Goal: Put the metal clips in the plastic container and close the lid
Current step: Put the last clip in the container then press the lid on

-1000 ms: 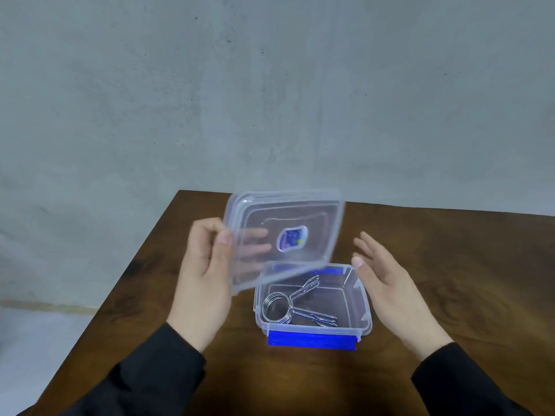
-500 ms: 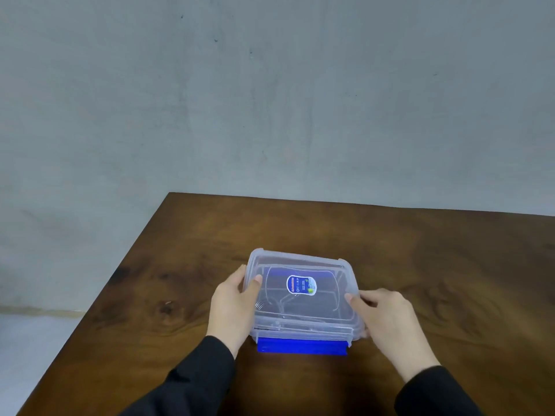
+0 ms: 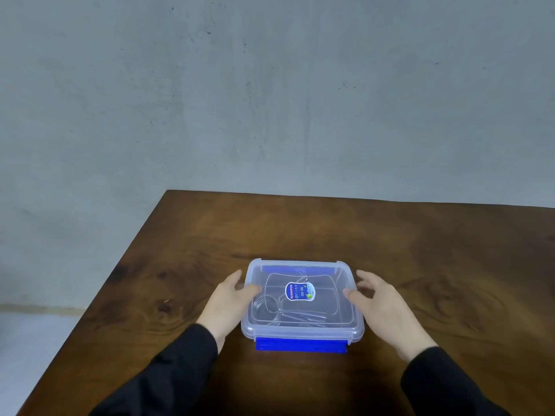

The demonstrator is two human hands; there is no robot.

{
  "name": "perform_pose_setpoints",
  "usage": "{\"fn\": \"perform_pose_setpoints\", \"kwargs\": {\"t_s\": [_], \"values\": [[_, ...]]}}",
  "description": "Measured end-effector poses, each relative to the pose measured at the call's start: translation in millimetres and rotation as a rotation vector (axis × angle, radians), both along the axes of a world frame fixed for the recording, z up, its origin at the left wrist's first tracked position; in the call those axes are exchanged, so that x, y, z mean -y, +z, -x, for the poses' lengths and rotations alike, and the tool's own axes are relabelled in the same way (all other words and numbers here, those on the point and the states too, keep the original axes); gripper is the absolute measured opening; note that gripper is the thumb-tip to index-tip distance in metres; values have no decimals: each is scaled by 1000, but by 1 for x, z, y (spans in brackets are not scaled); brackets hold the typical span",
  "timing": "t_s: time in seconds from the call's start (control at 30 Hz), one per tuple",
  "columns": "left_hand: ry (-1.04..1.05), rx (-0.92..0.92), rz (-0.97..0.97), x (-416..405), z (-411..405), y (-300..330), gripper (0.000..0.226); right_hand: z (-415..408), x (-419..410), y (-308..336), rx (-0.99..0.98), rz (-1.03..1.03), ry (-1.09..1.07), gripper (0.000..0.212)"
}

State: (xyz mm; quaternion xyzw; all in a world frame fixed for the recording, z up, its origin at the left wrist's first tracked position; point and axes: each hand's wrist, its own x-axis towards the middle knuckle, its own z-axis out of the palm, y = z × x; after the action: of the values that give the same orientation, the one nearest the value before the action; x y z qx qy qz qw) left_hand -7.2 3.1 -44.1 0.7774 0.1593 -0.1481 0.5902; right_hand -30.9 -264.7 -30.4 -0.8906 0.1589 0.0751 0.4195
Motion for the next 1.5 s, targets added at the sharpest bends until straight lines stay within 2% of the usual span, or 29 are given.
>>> {"fn": "perform_pose_setpoints", "kwargs": {"t_s": [0.1, 0.23, 0.4, 0.57, 0.67, 0.73, 0.9, 1.07, 1.23, 1.3, 1.4, 1.5], "values": [[-25, -54, 20, -4, -20, 3, 72, -20, -3, 4, -38, -71, 39, 64], [-125, -66, -22, 0, -41, 7, 49, -43, -9, -2, -100, -132, 35, 50], [-206, -82, 48, -4, -49, -1, 43, -47, -16, -10, -132, -270, -20, 44], [-176, -87, 90, 0, -58, 0, 36, -47, -15, -13, -153, -343, -68, 44], [-157, -43, 191, 2, -60, -2, 25, -49, -12, -18, -147, -385, -48, 42], [-153, -20, 223, 0, -61, -4, 32, -49, -11, -19, -115, -414, -33, 38], [-305, 64, 129, -5, -59, -6, 25, -48, -11, -20, -44, -419, 9, 27], [-338, 172, -10, -3, -60, -3, 19, -46, -12, -17, 19, -402, 24, 23], [-345, 200, -80, -2, -59, -3, 21, -45, -13, -16, 16, -401, 19, 22], [-353, 216, -121, -2, -59, -3, 23, -46, -12, -20, 58, -341, 32, 24], [-327, 345, -302, -4, -53, -5, 34, -37, -4, -24, 304, -65, 127, 30], [-335, 658, -442, -14, -19, -6, 45, -2, 4, -23, 543, 137, 403, 36]]}}
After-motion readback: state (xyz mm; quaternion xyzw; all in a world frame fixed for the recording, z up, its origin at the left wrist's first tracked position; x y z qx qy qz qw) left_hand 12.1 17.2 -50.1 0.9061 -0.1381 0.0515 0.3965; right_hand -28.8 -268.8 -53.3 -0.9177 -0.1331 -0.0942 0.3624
